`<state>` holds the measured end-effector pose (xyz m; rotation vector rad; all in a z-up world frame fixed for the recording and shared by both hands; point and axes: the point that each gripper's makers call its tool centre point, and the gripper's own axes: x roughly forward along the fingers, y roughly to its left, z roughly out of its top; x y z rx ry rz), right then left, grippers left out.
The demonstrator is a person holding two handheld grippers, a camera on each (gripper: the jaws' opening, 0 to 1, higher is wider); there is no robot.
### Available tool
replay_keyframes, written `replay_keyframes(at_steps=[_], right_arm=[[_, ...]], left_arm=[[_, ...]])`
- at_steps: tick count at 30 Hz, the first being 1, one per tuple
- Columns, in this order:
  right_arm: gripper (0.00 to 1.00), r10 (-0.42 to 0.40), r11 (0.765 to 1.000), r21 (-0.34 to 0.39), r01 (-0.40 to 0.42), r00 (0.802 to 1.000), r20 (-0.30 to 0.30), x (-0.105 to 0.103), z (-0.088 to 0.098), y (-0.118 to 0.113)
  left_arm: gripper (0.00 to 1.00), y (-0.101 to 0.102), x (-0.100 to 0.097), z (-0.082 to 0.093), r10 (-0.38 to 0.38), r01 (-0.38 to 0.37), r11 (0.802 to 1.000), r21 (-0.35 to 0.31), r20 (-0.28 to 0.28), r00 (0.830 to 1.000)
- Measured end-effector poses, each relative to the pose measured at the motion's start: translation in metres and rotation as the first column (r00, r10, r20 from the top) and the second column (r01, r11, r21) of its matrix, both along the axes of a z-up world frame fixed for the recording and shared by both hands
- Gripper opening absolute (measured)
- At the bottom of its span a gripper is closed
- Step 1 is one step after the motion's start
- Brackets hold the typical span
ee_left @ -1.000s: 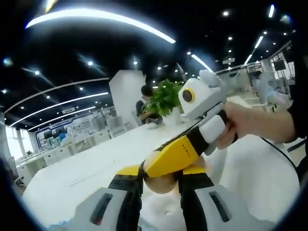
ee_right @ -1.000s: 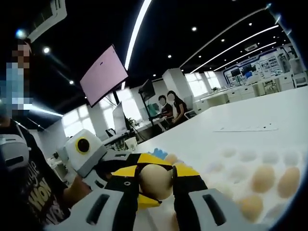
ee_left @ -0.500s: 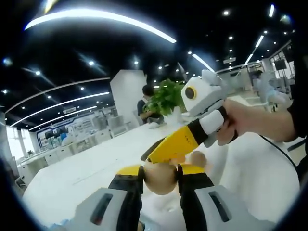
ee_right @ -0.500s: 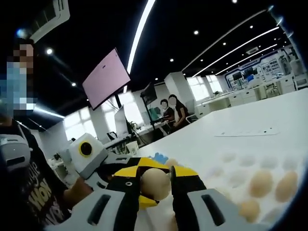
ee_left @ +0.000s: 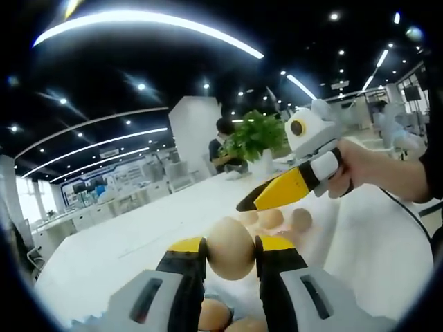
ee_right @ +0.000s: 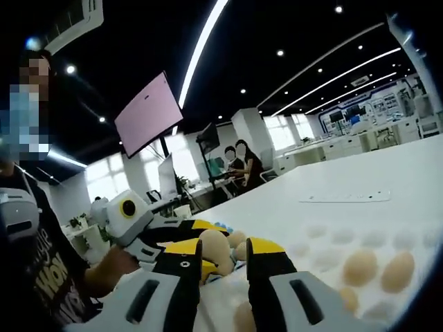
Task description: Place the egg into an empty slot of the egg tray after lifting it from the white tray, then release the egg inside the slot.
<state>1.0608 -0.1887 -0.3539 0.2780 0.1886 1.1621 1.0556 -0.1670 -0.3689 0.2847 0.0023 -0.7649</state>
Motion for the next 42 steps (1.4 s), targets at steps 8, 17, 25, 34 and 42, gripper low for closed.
replay_keyframes(at_steps=[8,17,25,34,42], right_arm=[[0.26,-0.002,0.999,-0.041,0.003,1.000,0.022,-0.003,-0.004,0.000],[0.26,0.000,0.999,-0.051,0.001,1.000,0.020,-0.003,-0.008,0.002],[0.27,-0.001,0.995,-0.098,0.006,0.999,0.048,-0.008,-0.011,0.002],[0.29,-0.017,0.982,-0.187,0.035,0.995,0.095,-0.014,-0.020,-0.009],[0.30,-0.043,0.979,-0.196,0.060,0.995,0.091,-0.017,-0.028,-0.022]], left_arm=[[0.28,0.023,0.008,0.001,0.031,-0.031,0.999,-0.008,-0.004,1.000],[0.28,0.059,0.020,0.006,0.098,-0.099,0.994,-0.050,-0.019,0.995],[0.28,0.084,0.029,0.006,0.147,-0.149,0.987,-0.062,-0.034,0.989],[0.28,0.111,0.043,0.000,0.200,-0.205,0.976,-0.074,-0.067,0.978],[0.28,0.124,0.051,-0.006,0.237,-0.242,0.968,-0.064,-0.078,0.968]])
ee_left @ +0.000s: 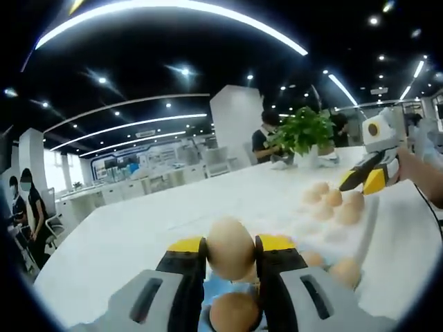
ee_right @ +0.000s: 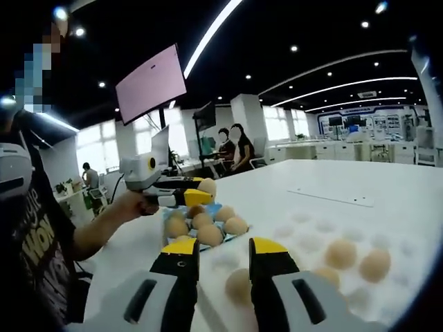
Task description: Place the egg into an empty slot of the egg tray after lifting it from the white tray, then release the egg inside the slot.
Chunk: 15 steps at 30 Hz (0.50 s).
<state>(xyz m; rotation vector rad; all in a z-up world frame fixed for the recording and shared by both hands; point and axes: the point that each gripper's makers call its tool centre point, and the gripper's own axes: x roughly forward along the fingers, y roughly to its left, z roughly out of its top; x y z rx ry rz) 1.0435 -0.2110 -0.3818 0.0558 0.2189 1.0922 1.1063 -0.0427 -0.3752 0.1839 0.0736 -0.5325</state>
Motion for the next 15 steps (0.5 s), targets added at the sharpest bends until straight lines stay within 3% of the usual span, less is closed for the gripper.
replay_keyframes(at_steps=[10,15], right_arm=[[0.31,-0.043,0.999,0.013,0.043,0.999,0.001,-0.001,-0.001,-0.017],[0.31,-0.055,0.998,0.017,0.056,0.998,-0.003,-0.001,-0.003,-0.023]], left_arm=[[0.28,0.008,0.011,-0.016,0.028,-0.028,1.000,0.000,-0.048,0.998],[0.28,0.010,0.013,-0.018,0.026,-0.028,0.999,-0.031,-0.072,0.997]])
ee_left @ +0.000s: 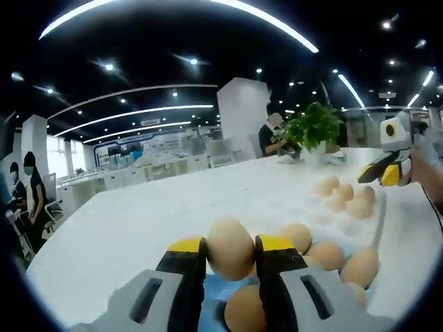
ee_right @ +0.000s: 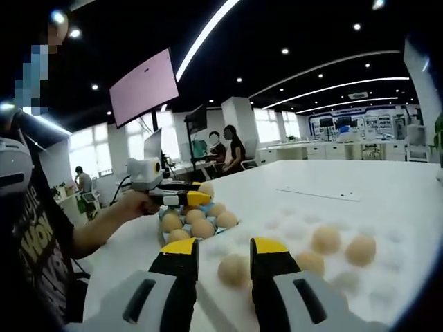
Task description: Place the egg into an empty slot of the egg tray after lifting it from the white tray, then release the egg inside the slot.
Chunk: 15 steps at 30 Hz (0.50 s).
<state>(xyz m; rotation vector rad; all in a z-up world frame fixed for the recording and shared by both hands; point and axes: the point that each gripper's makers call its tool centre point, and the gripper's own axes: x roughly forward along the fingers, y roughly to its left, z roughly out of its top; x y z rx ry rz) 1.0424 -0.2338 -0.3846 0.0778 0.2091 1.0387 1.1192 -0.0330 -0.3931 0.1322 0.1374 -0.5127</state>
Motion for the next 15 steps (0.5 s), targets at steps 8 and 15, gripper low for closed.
replay_keyframes(at_steps=[8,15], right_arm=[[0.31,-0.005,1.000,0.008,0.005,1.000,-0.004,-0.002,-0.002,-0.003],[0.31,-0.018,1.000,0.012,0.018,1.000,-0.011,-0.001,-0.005,-0.007]], left_arm=[[0.28,0.002,-0.003,-0.009,0.000,-0.004,0.999,-0.050,-0.081,0.997],[0.28,0.003,-0.009,-0.011,0.003,-0.016,0.995,-0.099,-0.125,0.992]])
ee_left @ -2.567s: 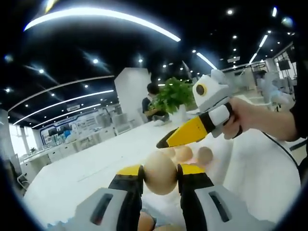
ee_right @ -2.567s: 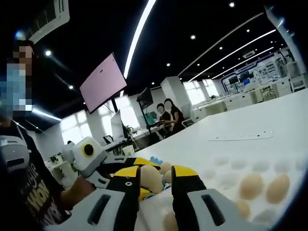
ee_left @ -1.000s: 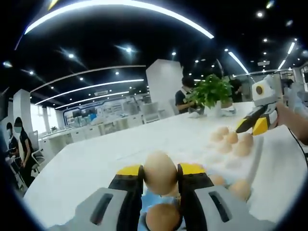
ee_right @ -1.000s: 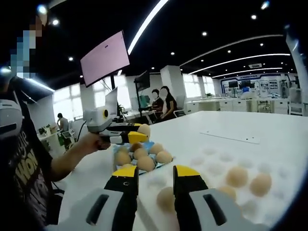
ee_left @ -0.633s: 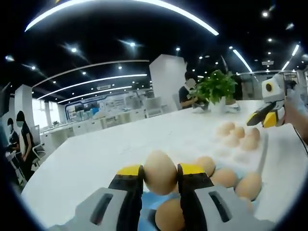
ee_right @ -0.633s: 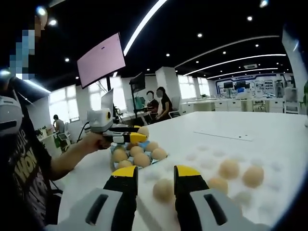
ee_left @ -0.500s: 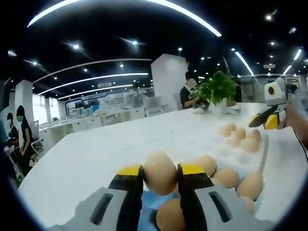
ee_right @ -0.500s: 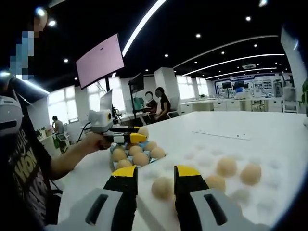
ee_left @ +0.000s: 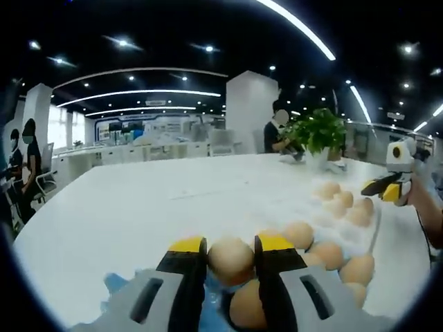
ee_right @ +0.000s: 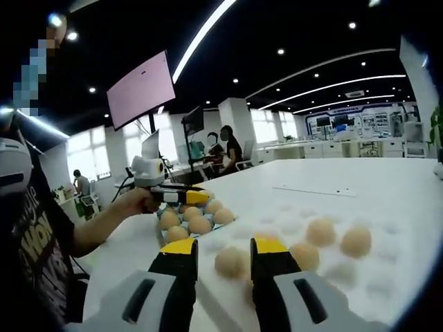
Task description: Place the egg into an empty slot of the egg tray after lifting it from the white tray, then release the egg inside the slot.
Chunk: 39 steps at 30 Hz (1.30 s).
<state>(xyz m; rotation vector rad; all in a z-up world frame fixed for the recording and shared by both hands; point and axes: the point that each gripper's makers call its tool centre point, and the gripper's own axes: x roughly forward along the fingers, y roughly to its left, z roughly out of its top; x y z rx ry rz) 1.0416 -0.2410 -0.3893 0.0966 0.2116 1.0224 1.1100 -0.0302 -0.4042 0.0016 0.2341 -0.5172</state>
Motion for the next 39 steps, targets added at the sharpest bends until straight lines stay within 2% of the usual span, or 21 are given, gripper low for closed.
replay_keyframes(at_steps=[6,8,10,13,14,24,30,39], right_arm=[[0.32,-0.005,1.000,0.004,0.005,1.000,0.000,0.000,0.000,-0.001],[0.32,-0.007,1.000,0.004,0.007,1.000,0.000,-0.001,0.000,-0.002],[0.32,-0.009,1.000,0.003,0.009,1.000,-0.001,-0.001,0.000,-0.002],[0.32,-0.013,1.000,0.002,0.013,1.000,-0.001,-0.001,0.000,-0.003],[0.32,-0.013,1.000,0.002,0.013,1.000,0.001,-0.001,0.001,-0.002],[0.32,-0.023,1.000,-0.005,0.023,1.000,0.010,-0.001,0.004,-0.005],[0.32,-0.035,0.999,-0.017,0.035,0.999,0.010,-0.001,0.003,-0.009],[0.32,-0.048,0.998,-0.043,0.049,0.999,0.026,0.000,0.005,-0.016]], left_arm=[[0.25,-0.001,0.000,-0.002,-0.002,0.002,1.000,-0.001,-0.015,1.000],[0.17,-0.001,0.003,-0.001,-0.004,0.004,1.000,0.004,-0.006,1.000],[0.15,-0.003,0.003,0.002,-0.012,0.012,1.000,-0.014,0.004,1.000],[0.17,-0.003,0.005,-0.001,-0.010,0.010,1.000,0.009,-0.007,1.000],[0.17,-0.003,0.005,0.000,-0.005,0.005,1.000,-0.010,-0.004,1.000],[0.20,-0.006,0.001,0.002,-0.015,0.015,1.000,-0.017,0.003,1.000],[0.28,-0.010,-0.003,0.012,-0.017,0.017,1.000,-0.008,0.046,0.999],[0.39,-0.013,-0.008,0.022,-0.030,0.030,1.000,0.001,0.080,0.996]])
